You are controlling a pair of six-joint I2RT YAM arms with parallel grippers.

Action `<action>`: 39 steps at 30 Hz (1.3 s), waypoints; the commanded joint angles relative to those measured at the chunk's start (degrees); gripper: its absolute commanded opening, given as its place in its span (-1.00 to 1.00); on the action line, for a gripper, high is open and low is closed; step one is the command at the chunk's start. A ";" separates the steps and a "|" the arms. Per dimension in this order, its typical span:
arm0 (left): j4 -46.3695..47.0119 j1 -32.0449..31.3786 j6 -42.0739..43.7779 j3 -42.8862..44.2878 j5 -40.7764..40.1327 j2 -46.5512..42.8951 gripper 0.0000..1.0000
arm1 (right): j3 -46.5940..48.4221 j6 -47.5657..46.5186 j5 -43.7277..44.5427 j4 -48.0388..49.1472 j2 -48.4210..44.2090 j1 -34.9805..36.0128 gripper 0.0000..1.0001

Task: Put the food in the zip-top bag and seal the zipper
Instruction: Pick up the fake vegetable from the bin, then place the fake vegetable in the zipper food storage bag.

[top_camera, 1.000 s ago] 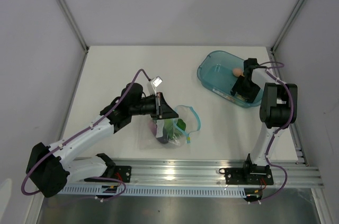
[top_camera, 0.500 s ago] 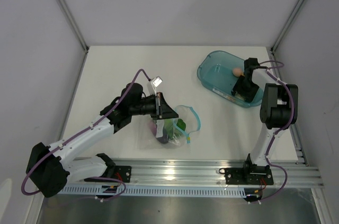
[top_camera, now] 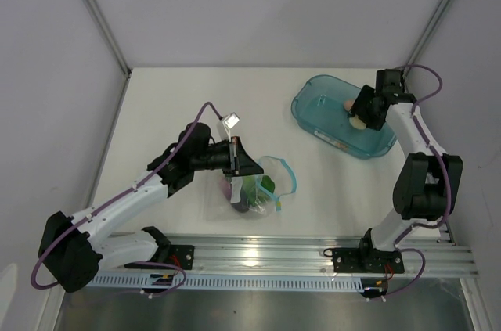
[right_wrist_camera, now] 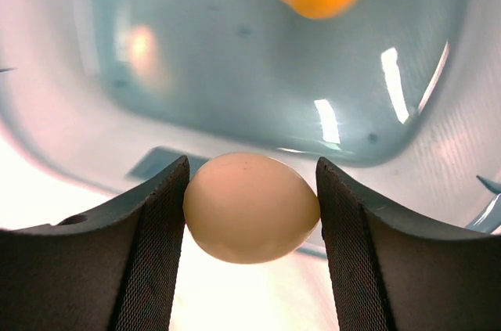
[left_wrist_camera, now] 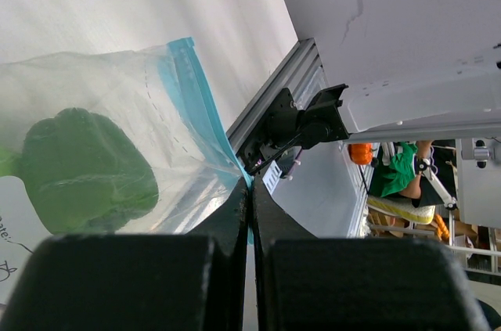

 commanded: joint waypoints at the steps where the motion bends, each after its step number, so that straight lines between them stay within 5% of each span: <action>1: 1.06 -0.12 -0.83 0.53 0.36 -2.09 -0.99 | -2.06 -1.64 -6.69 5.47 -8.35 1.29 -1.00; 13: 0.54 -0.13 -1.44 2.90 0.54 -1.30 -0.99 | -9.88 -2.45 -15.58 7.94 -25.59 24.13 -1.00; 30: 2.64 -0.12 -4.43 8.18 3.09 2.91 -0.99 | -21.15 2.66 -18.14 12.16 -34.30 36.18 -0.97; 36: 3.87 -0.12 -5.92 8.62 4.05 3.88 -0.99 | -21.32 2.93 -18.31 12.34 -34.47 37.33 -0.72; 39: 4.40 -0.12 -6.63 9.06 5.02 4.76 -0.99 | -21.50 2.75 -18.58 12.25 -33.86 37.51 -0.23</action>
